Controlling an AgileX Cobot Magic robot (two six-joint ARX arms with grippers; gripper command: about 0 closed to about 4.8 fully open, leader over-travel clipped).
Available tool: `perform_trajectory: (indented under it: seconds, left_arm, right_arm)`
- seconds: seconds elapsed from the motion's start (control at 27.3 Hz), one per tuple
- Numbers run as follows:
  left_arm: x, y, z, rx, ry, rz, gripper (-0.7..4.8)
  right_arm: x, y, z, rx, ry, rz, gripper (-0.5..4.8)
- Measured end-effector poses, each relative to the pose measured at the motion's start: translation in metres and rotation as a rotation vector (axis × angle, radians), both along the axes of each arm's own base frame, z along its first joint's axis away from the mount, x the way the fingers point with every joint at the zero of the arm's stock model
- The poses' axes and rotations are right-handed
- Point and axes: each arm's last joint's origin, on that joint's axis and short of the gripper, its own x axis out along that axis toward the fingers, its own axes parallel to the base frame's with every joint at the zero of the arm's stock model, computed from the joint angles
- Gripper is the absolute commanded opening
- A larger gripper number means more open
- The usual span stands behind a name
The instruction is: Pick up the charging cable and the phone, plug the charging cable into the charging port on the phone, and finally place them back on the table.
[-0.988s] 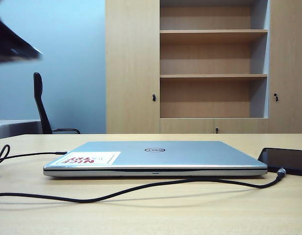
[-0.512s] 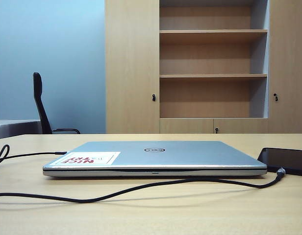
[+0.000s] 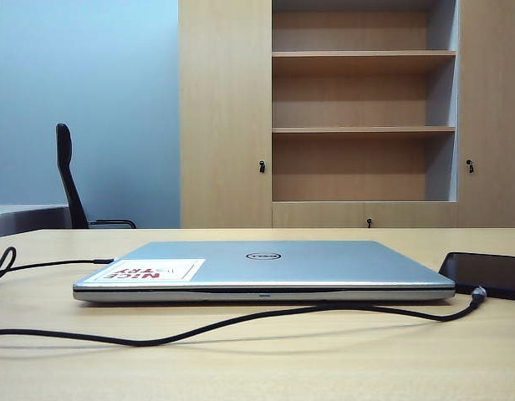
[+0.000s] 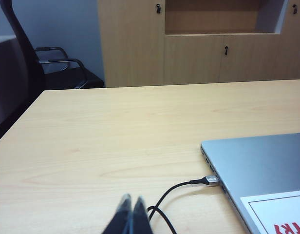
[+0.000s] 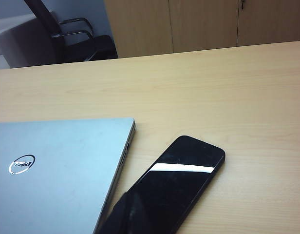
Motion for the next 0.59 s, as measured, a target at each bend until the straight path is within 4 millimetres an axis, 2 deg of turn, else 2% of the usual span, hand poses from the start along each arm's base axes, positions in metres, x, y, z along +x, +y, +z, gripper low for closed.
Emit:
perform_trajectory:
  seconds: [0.59]
  left_arm:
    - [0.0,-0.0008,0.0,0.023,-0.003,-0.008,-0.06]
  right_arm:
    - [0.0,0.0,-0.0001,0.0,0.001,0.0,-0.06]
